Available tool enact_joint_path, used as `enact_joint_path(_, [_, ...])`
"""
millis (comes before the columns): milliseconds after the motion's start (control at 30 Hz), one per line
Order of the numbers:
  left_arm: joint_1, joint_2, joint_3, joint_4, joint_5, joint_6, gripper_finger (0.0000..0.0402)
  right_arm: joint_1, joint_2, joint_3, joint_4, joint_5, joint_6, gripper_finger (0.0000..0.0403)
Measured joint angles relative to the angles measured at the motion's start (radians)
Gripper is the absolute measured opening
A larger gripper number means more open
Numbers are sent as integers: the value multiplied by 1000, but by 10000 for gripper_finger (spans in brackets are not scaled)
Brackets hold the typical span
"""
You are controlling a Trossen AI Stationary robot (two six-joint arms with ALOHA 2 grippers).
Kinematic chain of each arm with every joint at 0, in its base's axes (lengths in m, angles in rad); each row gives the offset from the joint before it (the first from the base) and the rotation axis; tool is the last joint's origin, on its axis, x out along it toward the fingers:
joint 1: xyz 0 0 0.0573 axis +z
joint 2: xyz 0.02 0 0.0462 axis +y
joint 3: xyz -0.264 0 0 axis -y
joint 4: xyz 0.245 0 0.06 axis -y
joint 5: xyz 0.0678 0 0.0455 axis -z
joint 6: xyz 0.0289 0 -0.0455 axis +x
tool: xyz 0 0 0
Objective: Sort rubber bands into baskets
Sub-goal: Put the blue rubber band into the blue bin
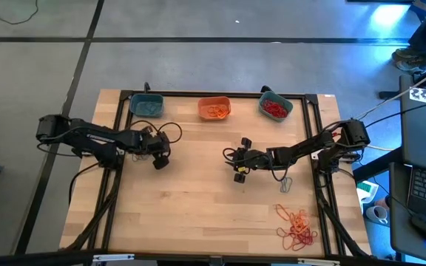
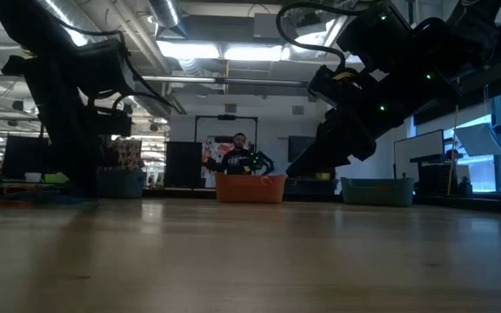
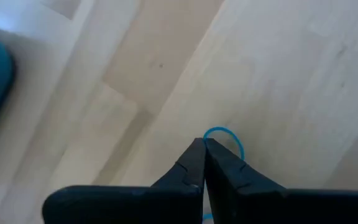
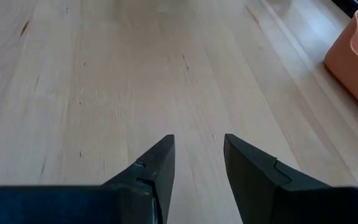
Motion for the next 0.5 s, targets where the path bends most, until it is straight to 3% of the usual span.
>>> enact_joint_path(233, [-1,-19,12,4,-27,31,4,0,0,0,0,0,0,140])
enact_joint_path(500, [-1,-136,13,3,-27,74,6,0,0,0,0,0,0,140])
